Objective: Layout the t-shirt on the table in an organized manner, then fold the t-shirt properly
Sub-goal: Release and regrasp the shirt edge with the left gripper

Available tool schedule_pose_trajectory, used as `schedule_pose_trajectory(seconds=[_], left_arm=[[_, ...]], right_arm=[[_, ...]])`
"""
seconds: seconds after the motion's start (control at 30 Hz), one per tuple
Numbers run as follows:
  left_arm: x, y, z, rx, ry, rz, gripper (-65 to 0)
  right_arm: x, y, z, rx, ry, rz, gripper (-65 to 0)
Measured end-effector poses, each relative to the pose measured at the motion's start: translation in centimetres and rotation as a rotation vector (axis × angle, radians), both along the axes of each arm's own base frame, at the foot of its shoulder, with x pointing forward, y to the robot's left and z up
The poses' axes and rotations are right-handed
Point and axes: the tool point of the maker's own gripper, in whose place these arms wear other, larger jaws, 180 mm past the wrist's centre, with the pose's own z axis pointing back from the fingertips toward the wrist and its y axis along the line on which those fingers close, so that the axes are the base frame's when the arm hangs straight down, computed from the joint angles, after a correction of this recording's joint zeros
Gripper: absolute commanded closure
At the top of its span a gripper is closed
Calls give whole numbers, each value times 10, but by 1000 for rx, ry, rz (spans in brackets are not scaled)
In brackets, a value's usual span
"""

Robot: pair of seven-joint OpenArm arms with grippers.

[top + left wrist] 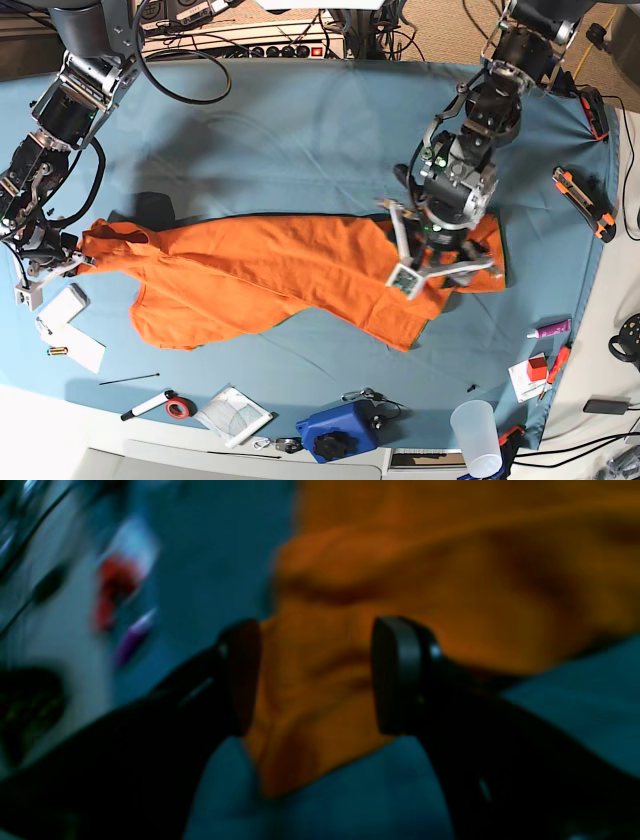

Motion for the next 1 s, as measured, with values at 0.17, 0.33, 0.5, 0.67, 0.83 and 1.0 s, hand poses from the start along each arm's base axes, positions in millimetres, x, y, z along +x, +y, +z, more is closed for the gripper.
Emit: schedule_pose_trajectory(seconds=[0.17, 0.33, 0.5, 0.67, 0.83, 1.0], left_arm=[[18, -9, 17, -42, -46, -14, -351], [22, -12, 3, -63, 0, -30, -351], [22, -12, -8, -46, 25, -46, -351], [21, -15, -7, -66, 27, -54, -350], [24, -22, -1, -102, -5, -76, -350], [33, -32, 6, -129, -11, -86, -350]], right_arm=[[0, 0, 0, 1, 0, 0, 0], [0, 0, 0, 2, -1, 1, 0], [2, 3, 2, 20, -16, 6, 0], [2, 4, 2, 23, -18, 7, 0], [2, 4, 2, 23, -17, 7, 0], [2, 4, 2, 23, -17, 8, 0]])
